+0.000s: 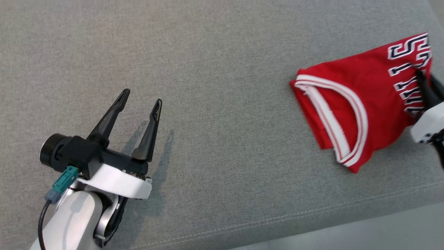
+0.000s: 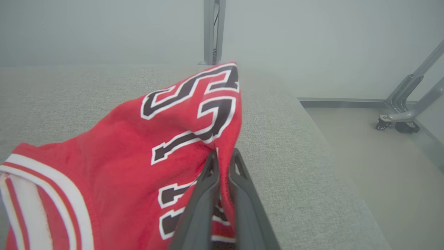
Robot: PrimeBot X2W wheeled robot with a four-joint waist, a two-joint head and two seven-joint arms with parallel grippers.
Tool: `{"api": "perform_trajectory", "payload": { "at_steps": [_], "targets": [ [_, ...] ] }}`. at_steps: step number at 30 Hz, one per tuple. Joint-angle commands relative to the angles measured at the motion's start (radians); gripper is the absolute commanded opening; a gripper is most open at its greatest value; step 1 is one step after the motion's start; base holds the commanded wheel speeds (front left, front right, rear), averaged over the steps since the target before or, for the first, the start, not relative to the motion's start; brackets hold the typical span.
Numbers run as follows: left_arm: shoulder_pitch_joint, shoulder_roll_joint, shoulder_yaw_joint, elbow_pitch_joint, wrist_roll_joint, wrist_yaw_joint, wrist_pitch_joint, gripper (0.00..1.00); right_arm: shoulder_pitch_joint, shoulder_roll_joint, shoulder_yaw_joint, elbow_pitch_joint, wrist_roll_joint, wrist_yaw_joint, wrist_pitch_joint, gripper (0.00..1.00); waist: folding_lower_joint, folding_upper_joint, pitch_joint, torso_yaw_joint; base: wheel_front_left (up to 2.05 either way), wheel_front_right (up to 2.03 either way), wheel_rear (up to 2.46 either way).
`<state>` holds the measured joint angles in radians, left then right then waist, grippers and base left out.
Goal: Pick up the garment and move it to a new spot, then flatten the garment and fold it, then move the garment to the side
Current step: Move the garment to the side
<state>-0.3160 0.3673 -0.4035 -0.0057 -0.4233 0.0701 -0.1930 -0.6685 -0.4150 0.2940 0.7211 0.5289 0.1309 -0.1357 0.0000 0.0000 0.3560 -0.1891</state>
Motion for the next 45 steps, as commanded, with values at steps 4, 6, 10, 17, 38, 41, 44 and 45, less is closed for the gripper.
{"api": "perform_trajectory", "payload": {
  "at_steps": [4, 6, 10, 17, 38, 41, 44, 45],
  "targets": [
    [-0.085, 0.026, 0.026, -0.056, 0.018, -0.017, 0.005, 1.00, -0.084, -0.109, -0.047, 0.081, -0.064, 0.000, -0.018, 0.00, 0.0000, 0.0000, 0.084, 0.055, 0.00, 0.00, 0.00],
    [-0.100, 0.026, 0.024, -0.066, 0.022, -0.019, 0.005, 1.00, -0.110, -0.140, -0.070, 0.120, -0.081, 0.000, -0.022, 0.00, 0.0000, 0.0000, 0.111, 0.069, 0.00, 0.00, 0.00],
    [-0.122, 0.030, 0.022, -0.078, 0.028, -0.020, 0.006, 1.00, -0.157, -0.182, -0.110, 0.183, -0.117, 0.000, -0.034, 0.00, 0.0000, 0.0000, 0.162, 0.085, 0.00, 0.00, 0.00],
    [-0.159, 0.030, 0.014, -0.069, 0.032, -0.029, 0.002, 1.00, -0.216, -0.173, -0.211, 0.307, -0.165, 0.000, -0.073, 1.00, 0.0000, 0.0000, 0.195, 0.098, 0.00, 0.00, 0.00],
    [0.011, 0.063, 0.079, 0.013, -0.022, 0.045, -0.021, 1.00, 0.174, 0.108, -0.378, -0.345, -0.301, 0.000, -0.126, 1.00, 0.0000, 0.0000, -0.106, 0.115, 0.00, 0.00, 0.00],
    [0.060, 0.070, 0.110, 0.021, -0.043, 0.068, -0.029, 1.00, 0.294, 0.195, -0.384, -0.476, -0.336, 0.000, -0.126, 1.00, 0.0000, 0.0000, -0.160, 0.132, 0.00, 0.00, 0.00],
    [0.096, 0.068, 0.133, 0.032, -0.060, 0.083, -0.038, 1.00, 0.379, 0.246, -0.385, -0.551, -0.359, 0.000, -0.121, 1.00, 0.0000, 0.0000, -0.201, 0.146, 0.00, 0.00, 0.00],
    [0.110, 0.068, 0.141, 0.035, -0.064, 0.089, -0.040, 1.00, 0.404, 0.258, -0.386, -0.573, -0.366, 0.000, -0.121, 1.00, 0.0000, 0.0000, -0.215, 0.149, 0.00, 0.00, 0.00]
  ]
}}
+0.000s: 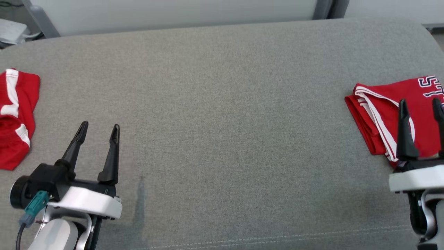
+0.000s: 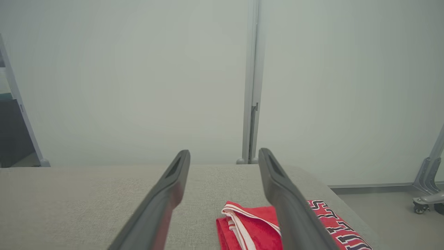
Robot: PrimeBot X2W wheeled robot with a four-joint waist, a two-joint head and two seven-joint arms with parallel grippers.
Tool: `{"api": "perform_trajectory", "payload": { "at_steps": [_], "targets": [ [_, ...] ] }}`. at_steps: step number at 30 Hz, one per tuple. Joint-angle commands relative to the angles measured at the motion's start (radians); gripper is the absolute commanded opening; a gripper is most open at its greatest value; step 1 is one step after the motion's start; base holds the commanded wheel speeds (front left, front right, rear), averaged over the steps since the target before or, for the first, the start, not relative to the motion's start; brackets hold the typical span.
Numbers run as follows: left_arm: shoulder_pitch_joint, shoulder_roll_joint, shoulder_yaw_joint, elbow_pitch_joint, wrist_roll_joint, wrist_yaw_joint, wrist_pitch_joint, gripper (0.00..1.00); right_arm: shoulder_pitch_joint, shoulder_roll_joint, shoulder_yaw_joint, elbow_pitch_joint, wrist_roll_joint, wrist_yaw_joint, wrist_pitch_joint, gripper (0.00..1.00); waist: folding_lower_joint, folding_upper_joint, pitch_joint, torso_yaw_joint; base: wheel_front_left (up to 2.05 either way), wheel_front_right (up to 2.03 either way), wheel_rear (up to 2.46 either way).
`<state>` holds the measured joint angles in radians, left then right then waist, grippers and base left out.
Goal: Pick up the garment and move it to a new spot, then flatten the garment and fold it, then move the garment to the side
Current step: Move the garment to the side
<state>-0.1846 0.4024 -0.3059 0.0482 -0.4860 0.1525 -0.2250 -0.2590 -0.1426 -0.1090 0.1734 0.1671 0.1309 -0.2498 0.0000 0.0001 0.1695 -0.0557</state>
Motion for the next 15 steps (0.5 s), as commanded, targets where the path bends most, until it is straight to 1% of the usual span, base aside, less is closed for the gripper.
{"api": "perform_trajectory", "payload": {
  "at_steps": [1, 9, 15],
  "targets": [
    [-0.006, 0.032, 0.051, -0.016, -0.007, 0.011, -0.011, 1.00, 0.019, -0.001, 0.016, -0.044, -0.006, 0.000, -0.004, 1.00, 0.0000, -0.0001, -0.042, 0.017, 0.00, 0.00, 0.00],
    [0.111, 0.029, 0.081, -0.003, -0.032, 0.028, -0.024, 1.00, 0.197, 0.054, 0.012, -0.144, -0.036, 0.000, 0.020, 1.00, 0.0000, -0.0001, -0.139, 0.025, 0.00, 0.00, 0.00],
    [0.169, 0.023, 0.094, 0.003, -0.041, 0.035, -0.029, 1.00, 0.288, 0.075, 0.026, -0.175, -0.037, 0.000, 0.040, 1.00, 0.0000, -0.0001, -0.187, 0.011, 0.00, 0.00, 0.00]
  ]
}}
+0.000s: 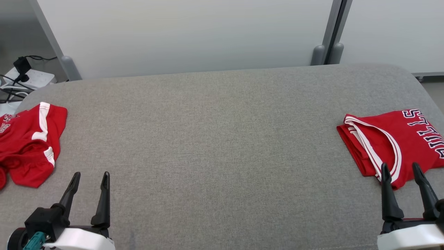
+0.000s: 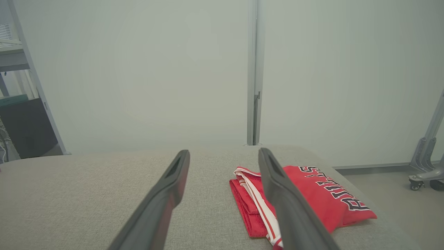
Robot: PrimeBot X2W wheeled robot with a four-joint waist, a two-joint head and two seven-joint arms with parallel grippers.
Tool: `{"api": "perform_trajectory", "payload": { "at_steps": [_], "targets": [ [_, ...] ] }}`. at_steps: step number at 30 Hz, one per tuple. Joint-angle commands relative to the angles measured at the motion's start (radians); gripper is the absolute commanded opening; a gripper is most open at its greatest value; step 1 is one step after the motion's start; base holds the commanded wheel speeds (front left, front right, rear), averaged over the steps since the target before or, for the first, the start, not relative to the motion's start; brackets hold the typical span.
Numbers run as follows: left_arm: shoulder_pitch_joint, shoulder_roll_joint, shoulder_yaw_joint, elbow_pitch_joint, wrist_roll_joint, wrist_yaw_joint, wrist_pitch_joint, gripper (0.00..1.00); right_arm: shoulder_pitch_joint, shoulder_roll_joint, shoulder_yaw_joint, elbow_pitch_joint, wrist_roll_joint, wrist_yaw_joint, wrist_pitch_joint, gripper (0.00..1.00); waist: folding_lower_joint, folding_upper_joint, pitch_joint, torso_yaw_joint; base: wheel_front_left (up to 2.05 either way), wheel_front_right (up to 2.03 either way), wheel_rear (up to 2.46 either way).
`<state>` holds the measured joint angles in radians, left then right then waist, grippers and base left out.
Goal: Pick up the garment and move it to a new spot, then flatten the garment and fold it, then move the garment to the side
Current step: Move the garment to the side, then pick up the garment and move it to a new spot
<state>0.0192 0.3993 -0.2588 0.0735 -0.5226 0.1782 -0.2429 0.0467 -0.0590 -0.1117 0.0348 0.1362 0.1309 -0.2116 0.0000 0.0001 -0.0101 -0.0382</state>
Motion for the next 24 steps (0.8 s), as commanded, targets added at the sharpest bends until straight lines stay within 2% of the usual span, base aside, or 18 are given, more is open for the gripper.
{"api": "perform_trajectory", "payload": {
  "at_steps": [1, 24],
  "targets": [
    [-0.029, 0.024, 0.048, -0.023, -0.006, 0.011, -0.012, 1.00, -0.009, -0.007, 0.032, -0.039, -0.007, 0.000, 0.003, 1.00, 0.0000, -0.0001, -0.012, -0.008, 0.00, 0.00, 0.00],
    [-0.016, 0.015, 0.029, -0.021, -0.011, 0.013, -0.004, 1.00, 0.016, 0.005, 0.054, -0.042, -0.002, 0.000, 0.018, 1.00, 0.0000, -0.0001, -0.027, -0.014, 0.00, 0.00, 0.00]
  ]
}}
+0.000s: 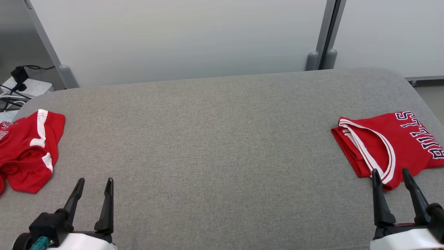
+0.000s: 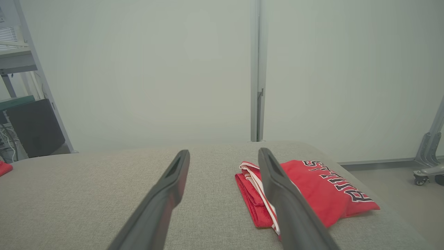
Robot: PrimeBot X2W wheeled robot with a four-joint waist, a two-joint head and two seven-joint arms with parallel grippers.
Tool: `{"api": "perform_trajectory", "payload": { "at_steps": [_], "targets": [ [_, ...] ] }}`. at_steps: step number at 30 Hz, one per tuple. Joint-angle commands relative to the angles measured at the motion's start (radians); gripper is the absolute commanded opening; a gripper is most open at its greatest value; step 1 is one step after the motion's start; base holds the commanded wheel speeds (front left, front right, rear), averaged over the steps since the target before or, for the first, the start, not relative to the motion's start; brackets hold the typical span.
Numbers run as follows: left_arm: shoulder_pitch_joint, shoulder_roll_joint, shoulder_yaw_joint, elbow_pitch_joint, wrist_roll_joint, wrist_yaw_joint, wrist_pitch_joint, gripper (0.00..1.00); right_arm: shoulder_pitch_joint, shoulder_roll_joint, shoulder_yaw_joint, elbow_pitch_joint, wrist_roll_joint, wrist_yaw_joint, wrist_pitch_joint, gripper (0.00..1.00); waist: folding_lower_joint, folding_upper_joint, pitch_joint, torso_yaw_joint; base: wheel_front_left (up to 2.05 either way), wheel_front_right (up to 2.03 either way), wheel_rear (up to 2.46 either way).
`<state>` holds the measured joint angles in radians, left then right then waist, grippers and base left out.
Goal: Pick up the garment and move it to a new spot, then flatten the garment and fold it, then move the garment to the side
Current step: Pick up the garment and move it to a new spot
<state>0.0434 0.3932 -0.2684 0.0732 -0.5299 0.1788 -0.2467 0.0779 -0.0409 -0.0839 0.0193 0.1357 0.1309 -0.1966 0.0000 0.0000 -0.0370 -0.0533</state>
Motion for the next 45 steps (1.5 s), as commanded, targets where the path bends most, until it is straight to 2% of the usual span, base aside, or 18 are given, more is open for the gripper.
{"api": "perform_trajectory", "payload": {
  "at_steps": [1, 6, 11, 25, 30, 33, 45],
  "targets": [
    [-0.042, 0.021, 0.037, -0.020, -0.004, 0.012, 0.001, 1.00, -0.015, -0.012, 0.025, -0.026, -0.002, 0.000, 0.002, 1.00, 0.0000, 0.0000, 0.000, 0.002, 0.00, 0.00, 0.00],
    [-0.051, 0.020, 0.031, -0.018, -0.006, 0.013, 0.009, 1.00, -0.007, -0.011, 0.014, -0.031, -0.004, 0.000, 0.001, 1.00, 0.0000, 0.0000, 0.003, 0.026, 0.00, 0.00, 0.00],
    [-0.063, 0.033, 0.033, -0.018, -0.004, 0.008, 0.012, 1.00, -0.006, -0.011, 0.020, -0.036, -0.005, 0.000, 0.003, 1.00, 0.0000, 0.0000, 0.007, 0.079, 0.00, 0.00, 0.00],
    [-0.041, 0.065, 0.092, -0.025, -0.027, 0.013, 0.000, 1.00, -0.024, -0.010, 0.096, -0.028, -0.007, 0.000, 0.007, 1.00, 0.0000, 0.0000, 0.007, 0.343, 0.00, 0.00, 0.00],
    [-0.041, 0.068, 0.103, -0.021, -0.031, 0.011, -0.004, 1.00, -0.024, -0.010, 0.111, -0.018, 0.001, 0.000, 0.004, 1.00, 0.0000, 0.0000, 0.005, 0.419, 0.00, 0.00, 0.00],
    [-0.042, 0.067, 0.105, -0.017, -0.033, 0.009, -0.005, 1.00, -0.024, -0.009, 0.120, -0.012, 0.007, 0.000, 0.002, 1.00, 0.0000, 0.0000, 0.004, 0.443, 0.00, 0.00, 0.00],
    [-0.052, 0.056, 0.104, -0.011, -0.039, 0.004, -0.008, 1.00, -0.026, -0.009, 0.132, 0.000, 0.019, 0.000, -0.001, 1.00, 0.0000, 0.0000, 0.009, 0.467, 0.00, 0.00, 0.00]
  ]
}}
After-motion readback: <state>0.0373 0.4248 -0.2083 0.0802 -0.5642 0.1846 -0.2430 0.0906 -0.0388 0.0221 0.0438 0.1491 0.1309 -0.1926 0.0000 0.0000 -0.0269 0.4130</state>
